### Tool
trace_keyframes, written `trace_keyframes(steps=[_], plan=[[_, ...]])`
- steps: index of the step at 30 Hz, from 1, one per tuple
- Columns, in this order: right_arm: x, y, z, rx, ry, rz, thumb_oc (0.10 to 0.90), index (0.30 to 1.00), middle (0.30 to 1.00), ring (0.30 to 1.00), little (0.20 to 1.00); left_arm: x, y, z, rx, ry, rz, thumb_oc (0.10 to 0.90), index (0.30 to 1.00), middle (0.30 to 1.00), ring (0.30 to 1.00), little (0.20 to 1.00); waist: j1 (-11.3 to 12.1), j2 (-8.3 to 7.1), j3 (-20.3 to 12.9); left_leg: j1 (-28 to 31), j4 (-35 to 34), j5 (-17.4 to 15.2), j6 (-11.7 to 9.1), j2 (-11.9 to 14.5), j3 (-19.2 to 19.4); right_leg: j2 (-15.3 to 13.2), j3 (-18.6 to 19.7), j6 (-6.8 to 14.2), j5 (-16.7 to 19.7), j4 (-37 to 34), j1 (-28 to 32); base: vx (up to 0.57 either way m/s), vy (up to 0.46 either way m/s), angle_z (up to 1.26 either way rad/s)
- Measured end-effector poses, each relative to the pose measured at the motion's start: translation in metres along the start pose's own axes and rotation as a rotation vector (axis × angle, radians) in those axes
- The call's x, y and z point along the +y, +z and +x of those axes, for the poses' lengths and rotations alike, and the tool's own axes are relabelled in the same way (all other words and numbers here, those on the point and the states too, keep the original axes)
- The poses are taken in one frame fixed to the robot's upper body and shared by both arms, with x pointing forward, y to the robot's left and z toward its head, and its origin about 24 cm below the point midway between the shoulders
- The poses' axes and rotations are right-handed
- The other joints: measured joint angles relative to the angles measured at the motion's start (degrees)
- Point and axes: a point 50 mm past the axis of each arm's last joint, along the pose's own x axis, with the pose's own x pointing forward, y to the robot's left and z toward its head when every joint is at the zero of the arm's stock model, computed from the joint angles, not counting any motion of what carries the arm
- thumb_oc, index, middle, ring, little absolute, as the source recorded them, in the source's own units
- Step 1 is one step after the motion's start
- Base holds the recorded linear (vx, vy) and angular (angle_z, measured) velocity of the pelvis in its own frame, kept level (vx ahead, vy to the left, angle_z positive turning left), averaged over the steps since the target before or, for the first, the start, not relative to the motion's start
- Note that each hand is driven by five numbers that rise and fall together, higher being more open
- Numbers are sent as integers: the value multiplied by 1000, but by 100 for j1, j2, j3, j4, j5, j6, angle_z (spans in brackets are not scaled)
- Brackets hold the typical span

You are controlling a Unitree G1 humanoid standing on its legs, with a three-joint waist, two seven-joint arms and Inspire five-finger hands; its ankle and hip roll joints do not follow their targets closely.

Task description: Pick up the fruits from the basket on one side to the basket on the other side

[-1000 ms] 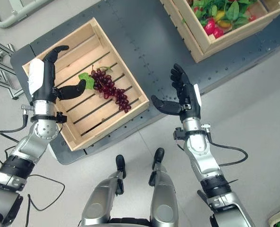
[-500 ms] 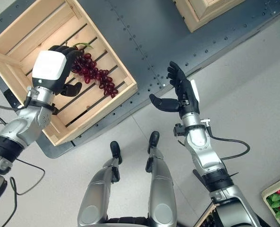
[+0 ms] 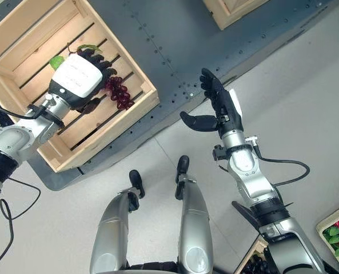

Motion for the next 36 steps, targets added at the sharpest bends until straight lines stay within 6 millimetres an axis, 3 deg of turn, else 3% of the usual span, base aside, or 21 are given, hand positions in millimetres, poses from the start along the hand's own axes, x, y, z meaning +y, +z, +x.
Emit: trace_keyframes(steps=[16,27,36], plan=[[0,3,4,-2,0,21,800,900,900,900,900,-9,8,5,-46,-98,-4,800,900,900,900,900,3,-6,-1,-340,476,-185,34,93,-61,-15,8,-60,-6,249,-236,-5,23,-1],[0,7,8,-10,2,19,800,900,900,900,900,11,-3,25,46,-48,26,800,900,900,900,900,7,-13,-2,-723,551,-184,36,94,-129,2,-12,-57,3,282,-569,-8,28,2],[5,25,14,-79,21,27,800,900,900,900,900,25,-6,33,50,-44,29,800,900,900,900,900,55,-20,-6,-865,518,-189,77,52,-134,25,-1,68,47,122,-676,-2,1,0]])
